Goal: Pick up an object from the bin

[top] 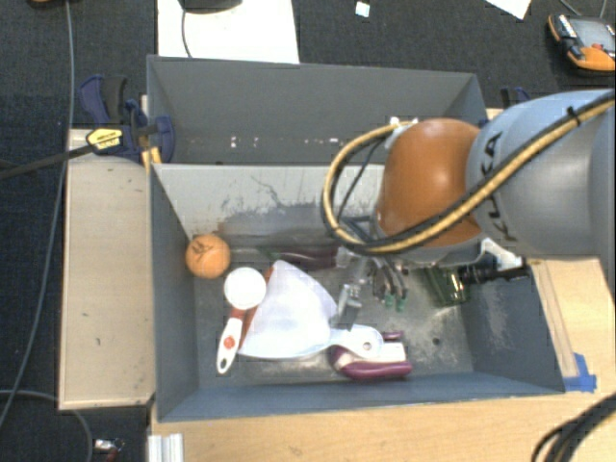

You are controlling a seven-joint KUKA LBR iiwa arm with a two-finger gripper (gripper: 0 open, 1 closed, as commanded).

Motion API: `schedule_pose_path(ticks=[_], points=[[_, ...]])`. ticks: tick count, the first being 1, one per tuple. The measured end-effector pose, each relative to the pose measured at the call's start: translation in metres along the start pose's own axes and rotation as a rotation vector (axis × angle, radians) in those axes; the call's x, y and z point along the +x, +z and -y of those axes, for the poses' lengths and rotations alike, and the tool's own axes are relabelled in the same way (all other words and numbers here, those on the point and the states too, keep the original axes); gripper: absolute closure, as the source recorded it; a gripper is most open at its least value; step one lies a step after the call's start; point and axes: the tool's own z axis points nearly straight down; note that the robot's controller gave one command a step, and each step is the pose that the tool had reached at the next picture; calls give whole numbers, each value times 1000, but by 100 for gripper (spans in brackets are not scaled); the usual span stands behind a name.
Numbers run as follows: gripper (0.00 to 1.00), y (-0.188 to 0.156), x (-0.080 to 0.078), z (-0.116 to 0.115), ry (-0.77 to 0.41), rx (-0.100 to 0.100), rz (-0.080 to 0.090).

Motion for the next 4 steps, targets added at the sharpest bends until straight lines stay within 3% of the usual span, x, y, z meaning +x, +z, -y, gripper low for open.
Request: schedule_pose_path(ticks=[1, 2, 3, 4], points=[[0, -14, -1, -49, -53, -6, -6], [0, -33, -47, 29, -41, 2, 5], [0, 7, -4, -26, -19, -7, -12], [0, -54, -37, 28, 29, -1, 14]])
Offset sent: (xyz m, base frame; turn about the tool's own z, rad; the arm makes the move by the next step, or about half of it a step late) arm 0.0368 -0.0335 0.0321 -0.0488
